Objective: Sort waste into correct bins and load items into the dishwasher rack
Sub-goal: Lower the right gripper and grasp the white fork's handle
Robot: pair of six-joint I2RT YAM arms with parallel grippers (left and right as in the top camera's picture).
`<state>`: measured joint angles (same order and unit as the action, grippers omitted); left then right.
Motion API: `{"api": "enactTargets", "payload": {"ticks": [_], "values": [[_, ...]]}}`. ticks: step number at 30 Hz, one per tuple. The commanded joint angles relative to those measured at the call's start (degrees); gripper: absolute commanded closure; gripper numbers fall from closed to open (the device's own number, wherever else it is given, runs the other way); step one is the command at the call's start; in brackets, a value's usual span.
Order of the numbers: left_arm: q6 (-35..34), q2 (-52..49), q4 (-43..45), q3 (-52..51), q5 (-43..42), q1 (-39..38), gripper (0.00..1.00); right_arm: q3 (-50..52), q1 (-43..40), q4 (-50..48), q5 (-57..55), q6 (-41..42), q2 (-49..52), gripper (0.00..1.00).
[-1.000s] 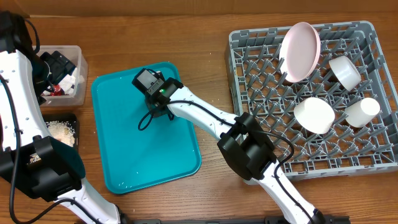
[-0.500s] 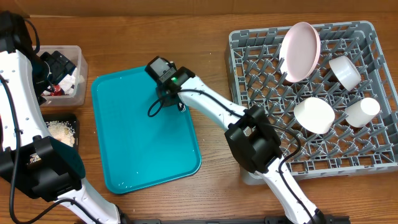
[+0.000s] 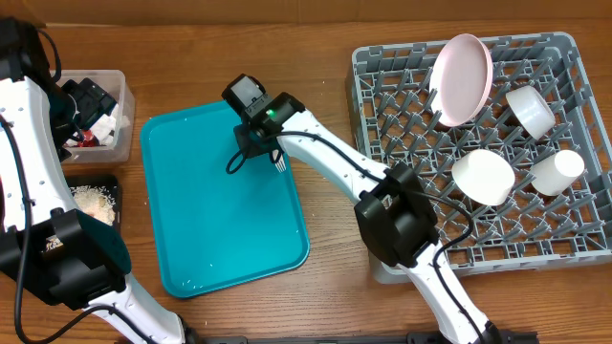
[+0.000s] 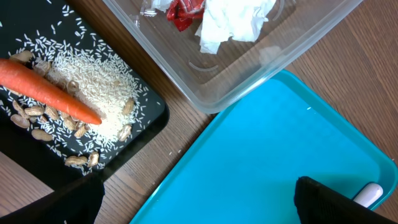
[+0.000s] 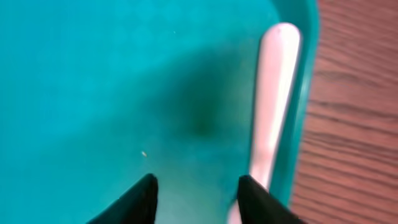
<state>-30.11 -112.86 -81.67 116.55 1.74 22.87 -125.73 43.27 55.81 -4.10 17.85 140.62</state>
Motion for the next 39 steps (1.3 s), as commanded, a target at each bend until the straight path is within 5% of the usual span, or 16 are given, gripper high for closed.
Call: {"api": "enactTargets", "payload": {"ticks": [1,12,16,39], "values": [[-0.98,1.22,-0.15,0.83,-0.26,-0.02,0.00,-1.88,-0.28,0.85,-3.96,-0.28,-3.04,0.54],[-1.01,1.22,-0.15,0.83,-0.26,-0.02,0.00,1.92,-0.26,0.59,-5.31,-0.15,-3.02,0.56],[-0.98,1.22,-0.15,0.83,-0.26,-0.02,0.00,3.91,-0.26,-0.20,-5.27,0.24,-3.02,0.64],[-0.98,1.22,-0.15,0.83,-0.26,-0.02,0.00,8.41,-0.24,-2.56,-0.70,1.75,-2.97,0.64]]}}
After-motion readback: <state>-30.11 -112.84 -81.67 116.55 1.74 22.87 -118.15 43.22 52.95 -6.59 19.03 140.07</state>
